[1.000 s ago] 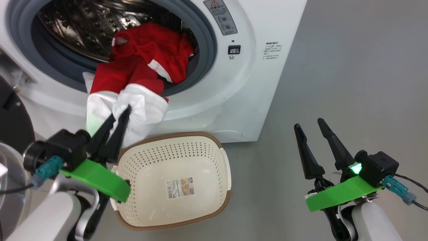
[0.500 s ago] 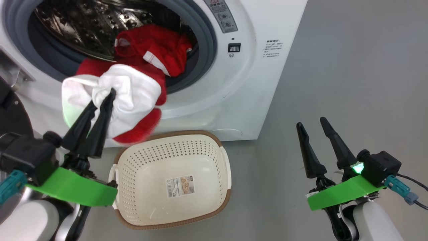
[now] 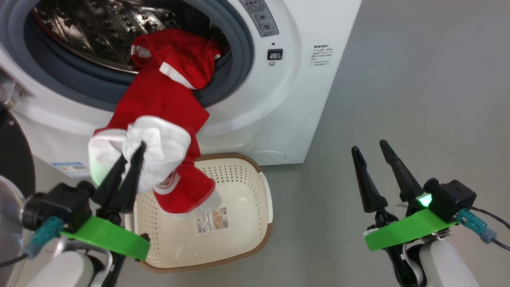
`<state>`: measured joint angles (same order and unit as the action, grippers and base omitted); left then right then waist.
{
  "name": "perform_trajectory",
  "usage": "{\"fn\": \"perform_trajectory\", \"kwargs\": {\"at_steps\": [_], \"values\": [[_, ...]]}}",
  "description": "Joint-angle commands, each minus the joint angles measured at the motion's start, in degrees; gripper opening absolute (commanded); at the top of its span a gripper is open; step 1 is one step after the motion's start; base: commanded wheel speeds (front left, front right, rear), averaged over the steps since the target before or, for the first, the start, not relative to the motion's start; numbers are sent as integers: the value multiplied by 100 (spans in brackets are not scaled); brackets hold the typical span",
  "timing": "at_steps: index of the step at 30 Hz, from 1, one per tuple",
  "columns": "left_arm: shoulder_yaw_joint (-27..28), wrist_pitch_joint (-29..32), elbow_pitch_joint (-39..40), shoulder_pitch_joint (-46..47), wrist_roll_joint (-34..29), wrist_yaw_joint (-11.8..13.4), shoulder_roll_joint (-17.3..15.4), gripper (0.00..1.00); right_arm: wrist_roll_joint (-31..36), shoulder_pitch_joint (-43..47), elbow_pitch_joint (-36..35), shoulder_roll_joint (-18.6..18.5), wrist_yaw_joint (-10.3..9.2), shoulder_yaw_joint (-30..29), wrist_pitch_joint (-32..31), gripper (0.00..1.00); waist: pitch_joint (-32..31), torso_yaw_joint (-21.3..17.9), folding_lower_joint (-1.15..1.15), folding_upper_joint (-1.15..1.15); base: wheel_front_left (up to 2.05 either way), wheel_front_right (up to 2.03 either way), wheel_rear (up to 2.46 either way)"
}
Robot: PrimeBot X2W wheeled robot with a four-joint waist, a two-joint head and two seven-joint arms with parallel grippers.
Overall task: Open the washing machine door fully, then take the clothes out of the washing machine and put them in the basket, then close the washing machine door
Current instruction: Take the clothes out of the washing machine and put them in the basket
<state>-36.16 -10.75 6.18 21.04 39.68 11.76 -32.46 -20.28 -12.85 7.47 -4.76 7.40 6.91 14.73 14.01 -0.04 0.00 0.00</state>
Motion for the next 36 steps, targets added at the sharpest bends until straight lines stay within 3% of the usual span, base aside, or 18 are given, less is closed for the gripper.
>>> {"fn": "perform_trajectory", "kwargs": {"at_steps": [1, 12, 19, 28, 36], "values": [[193, -89, -40, 55, 63, -79, -134, 0, 18, -41, -127, 49, 9, 164, 27, 100, 16, -12, 0, 0, 0, 0, 0], [200, -418, -2581, 497, -41, -1123, 716, 0, 47, -191, -139, 81, 9, 202, 27, 100, 282, -187, 0, 0, 0, 0, 0], [688, -423, -3904, 832, -279, -1669, 1216, 0, 122, -210, -251, 128, 9, 202, 27, 100, 502, -412, 0, 0, 0, 0, 0], [1137, -424, -5160, 1126, -425, -1908, 1552, 0, 173, -283, -345, 168, 9, 204, 27, 100, 822, -706, 0, 0, 0, 0, 0], [841, -424, -5877, 1277, -185, -1923, 1730, 0, 201, -353, -371, 181, 9, 210, 27, 100, 974, -857, 0, 0, 0, 0, 0]]}}
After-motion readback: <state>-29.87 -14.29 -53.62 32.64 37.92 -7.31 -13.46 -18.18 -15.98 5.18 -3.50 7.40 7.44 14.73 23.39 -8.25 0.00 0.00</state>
